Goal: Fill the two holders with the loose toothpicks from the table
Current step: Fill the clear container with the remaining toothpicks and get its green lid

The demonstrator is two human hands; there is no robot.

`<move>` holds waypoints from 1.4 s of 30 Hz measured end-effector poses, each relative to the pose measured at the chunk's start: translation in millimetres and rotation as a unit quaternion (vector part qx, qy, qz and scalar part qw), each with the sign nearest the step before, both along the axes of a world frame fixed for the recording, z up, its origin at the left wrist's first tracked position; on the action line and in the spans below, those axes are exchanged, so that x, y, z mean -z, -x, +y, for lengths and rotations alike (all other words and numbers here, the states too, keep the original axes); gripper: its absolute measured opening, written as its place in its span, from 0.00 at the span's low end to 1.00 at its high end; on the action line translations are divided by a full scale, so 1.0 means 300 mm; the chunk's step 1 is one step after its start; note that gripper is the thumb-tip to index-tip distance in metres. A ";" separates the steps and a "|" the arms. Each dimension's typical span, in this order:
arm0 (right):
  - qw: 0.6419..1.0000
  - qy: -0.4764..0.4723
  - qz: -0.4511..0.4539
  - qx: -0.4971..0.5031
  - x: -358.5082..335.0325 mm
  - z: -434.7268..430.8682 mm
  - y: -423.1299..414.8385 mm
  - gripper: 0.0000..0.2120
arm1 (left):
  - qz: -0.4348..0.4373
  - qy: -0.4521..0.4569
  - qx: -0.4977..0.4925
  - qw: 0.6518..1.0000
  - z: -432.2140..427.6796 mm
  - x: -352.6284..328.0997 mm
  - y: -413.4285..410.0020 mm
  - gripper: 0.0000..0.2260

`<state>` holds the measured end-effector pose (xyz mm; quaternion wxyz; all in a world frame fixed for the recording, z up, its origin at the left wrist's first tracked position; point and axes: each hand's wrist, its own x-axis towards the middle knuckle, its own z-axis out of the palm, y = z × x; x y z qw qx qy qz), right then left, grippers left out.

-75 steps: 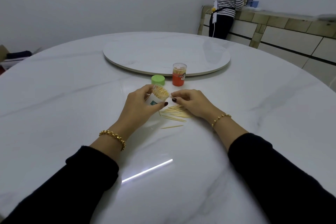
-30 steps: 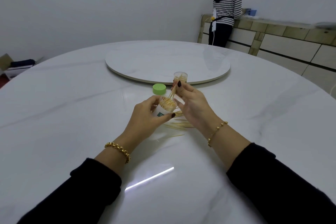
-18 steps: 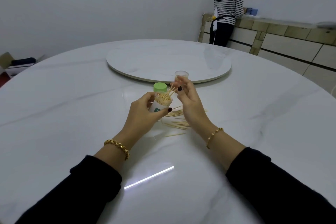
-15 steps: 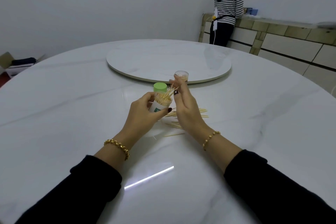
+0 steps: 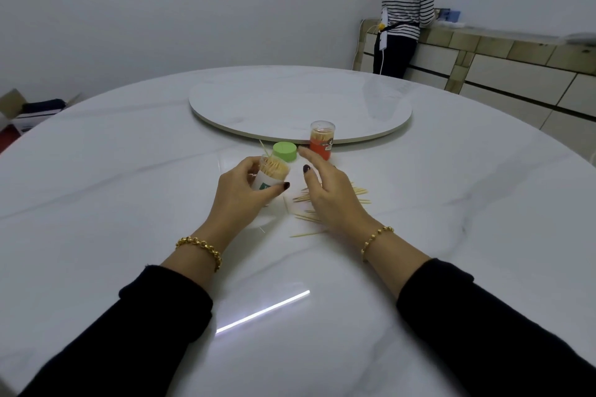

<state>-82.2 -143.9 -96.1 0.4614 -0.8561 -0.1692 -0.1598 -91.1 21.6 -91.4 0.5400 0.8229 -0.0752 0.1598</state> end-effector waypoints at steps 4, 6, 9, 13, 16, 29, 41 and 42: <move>0.989 0.136 0.057 -0.004 0.031 -0.008 -0.022 0.18 | 0.012 0.010 -0.025 1.000 0.032 0.006 -0.017 0.21; 0.977 0.207 0.053 -0.012 0.036 0.001 -0.020 0.18 | 0.012 0.008 -0.032 0.999 0.040 0.009 -0.022 0.21; 0.955 0.296 0.022 -0.002 0.039 0.016 -0.011 0.22 | 0.011 0.004 -0.032 0.999 0.038 0.008 -0.022 0.20; 0.936 0.349 0.024 0.027 0.021 0.002 -0.011 0.24 | 0.016 0.010 -0.017 1.000 0.027 0.007 -0.016 0.21; 0.930 0.362 0.032 0.050 0.004 -0.040 -0.026 0.20 | 0.021 0.014 -0.002 1.000 0.017 0.006 -0.009 0.21; 0.939 0.332 -0.047 0.072 0.004 -0.119 -0.089 0.08 | 0.021 0.008 0.031 0.999 -0.020 -0.001 0.018 0.20; 0.949 0.298 -0.049 0.093 0.021 -0.112 -0.091 0.06 | 0.015 0.000 0.040 0.999 -0.028 -0.008 0.028 0.18; 0.955 0.276 -0.036 0.097 0.019 -0.113 -0.092 0.06 | 0.015 0.000 0.039 0.999 -0.028 -0.008 0.028 0.18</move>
